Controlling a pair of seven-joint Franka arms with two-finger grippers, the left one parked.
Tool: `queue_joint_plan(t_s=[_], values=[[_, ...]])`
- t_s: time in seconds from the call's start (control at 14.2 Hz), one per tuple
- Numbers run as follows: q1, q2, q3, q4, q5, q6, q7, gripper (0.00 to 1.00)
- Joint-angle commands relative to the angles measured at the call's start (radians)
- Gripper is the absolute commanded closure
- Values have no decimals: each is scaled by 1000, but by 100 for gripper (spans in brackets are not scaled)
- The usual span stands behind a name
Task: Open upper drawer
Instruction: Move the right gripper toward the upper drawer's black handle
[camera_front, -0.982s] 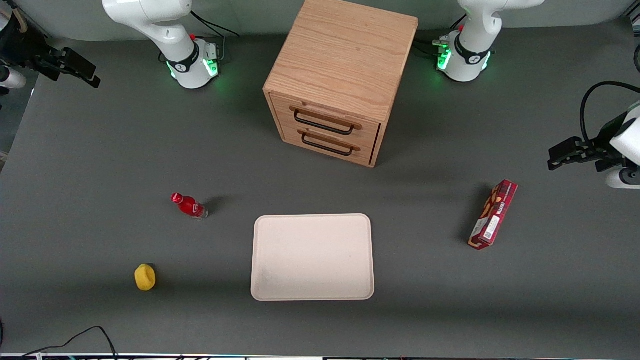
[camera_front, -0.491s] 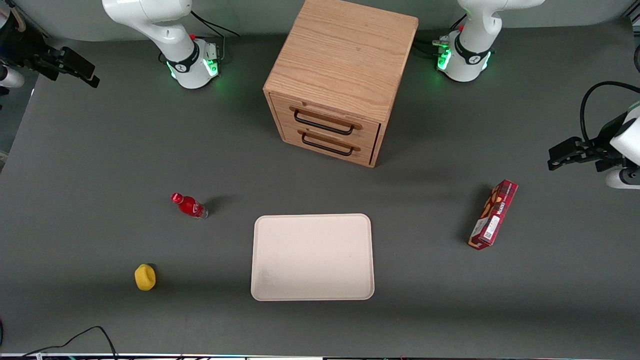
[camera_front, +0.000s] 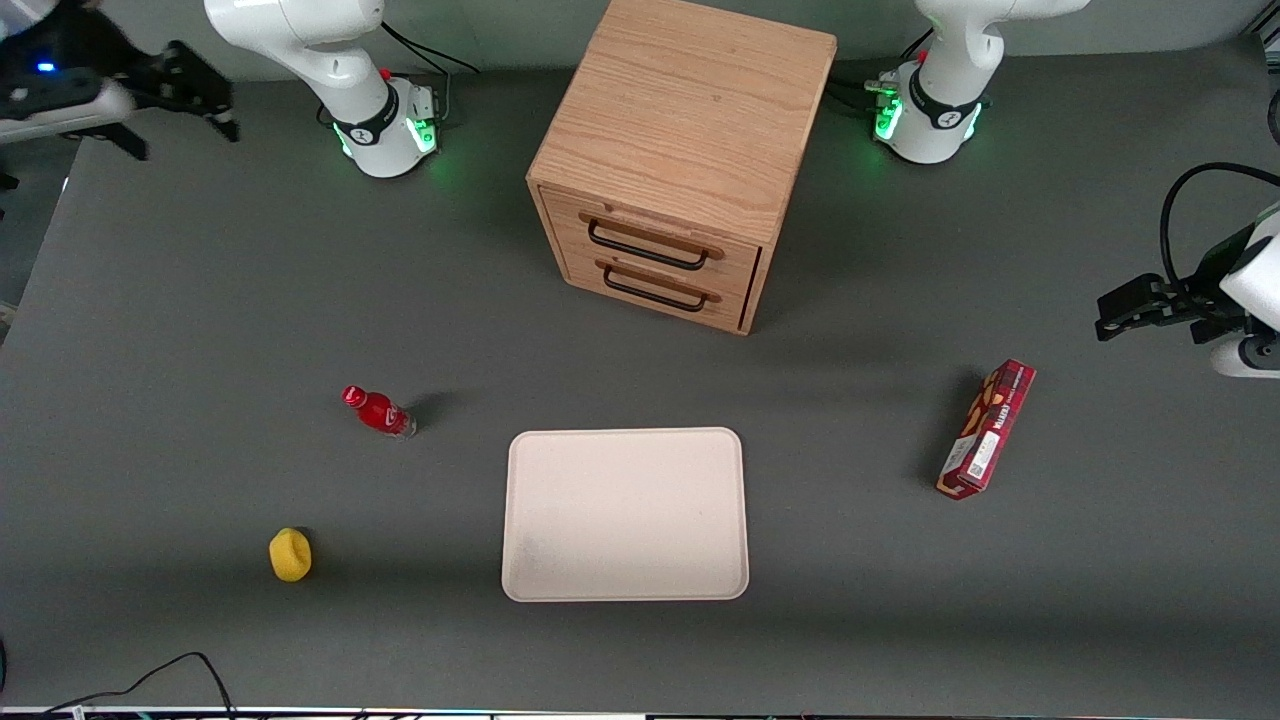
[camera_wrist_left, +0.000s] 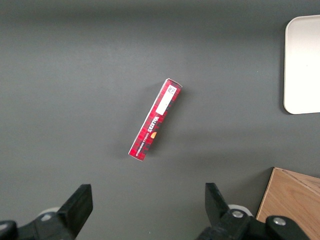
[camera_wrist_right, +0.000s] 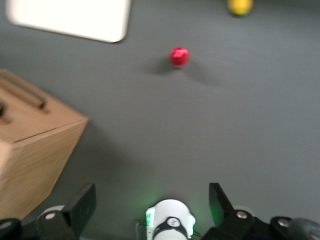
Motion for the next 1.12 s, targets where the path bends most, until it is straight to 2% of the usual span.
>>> queue_joint_plan(t_s=[0.0,0.21,0.42,0.84,0.98,1.05], values=[[-1,125,85,92,131,-13,-42,0],[0,248,161,151,281,-6,-58,0],[2,372,248,186,315,42,-146,0],[8,602,437,187,294,262,-160,0],[11,659,472,189,257,311,-160,0],[9,686,507,188,215,353,-160,0]])
